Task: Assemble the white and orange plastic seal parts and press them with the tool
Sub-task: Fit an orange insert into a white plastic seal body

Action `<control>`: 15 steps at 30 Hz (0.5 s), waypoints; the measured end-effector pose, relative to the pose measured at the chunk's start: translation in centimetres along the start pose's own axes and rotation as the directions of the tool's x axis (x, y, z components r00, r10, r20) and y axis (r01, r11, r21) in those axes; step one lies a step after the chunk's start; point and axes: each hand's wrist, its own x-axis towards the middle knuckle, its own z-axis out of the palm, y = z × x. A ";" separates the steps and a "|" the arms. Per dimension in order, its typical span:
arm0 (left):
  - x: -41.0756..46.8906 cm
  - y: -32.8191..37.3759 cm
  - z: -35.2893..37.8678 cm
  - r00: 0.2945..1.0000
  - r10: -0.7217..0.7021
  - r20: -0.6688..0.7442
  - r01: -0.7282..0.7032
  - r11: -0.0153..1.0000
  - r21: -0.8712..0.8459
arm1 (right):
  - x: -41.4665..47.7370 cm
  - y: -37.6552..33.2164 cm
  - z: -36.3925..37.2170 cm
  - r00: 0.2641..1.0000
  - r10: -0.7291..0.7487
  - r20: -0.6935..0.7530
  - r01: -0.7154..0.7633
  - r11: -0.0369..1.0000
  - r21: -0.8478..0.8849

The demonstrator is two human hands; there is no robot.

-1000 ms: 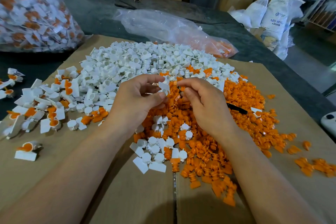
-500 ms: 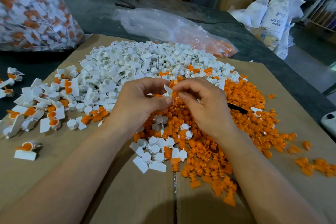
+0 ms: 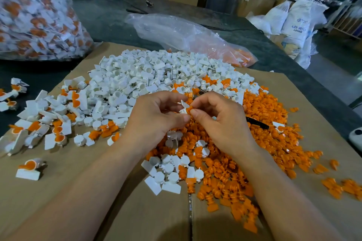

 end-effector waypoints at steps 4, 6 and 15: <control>0.0 -0.1 0.0 1.000 0.005 -0.001 -0.005 1.000 0.014 | 0.0 0.0 -0.1 1.000 0.018 0.018 -0.017 0.999 -0.027; -0.1 -0.2 -0.1 1.000 0.017 -0.002 -0.017 1.000 0.020 | -0.1 0.0 -0.1 1.000 0.003 0.026 -0.002 0.999 -0.042; -0.1 -0.6 0.1 0.995 0.101 -0.026 -0.096 0.985 0.141 | -0.1 0.0 -0.2 0.996 -0.088 0.016 0.090 0.984 -0.153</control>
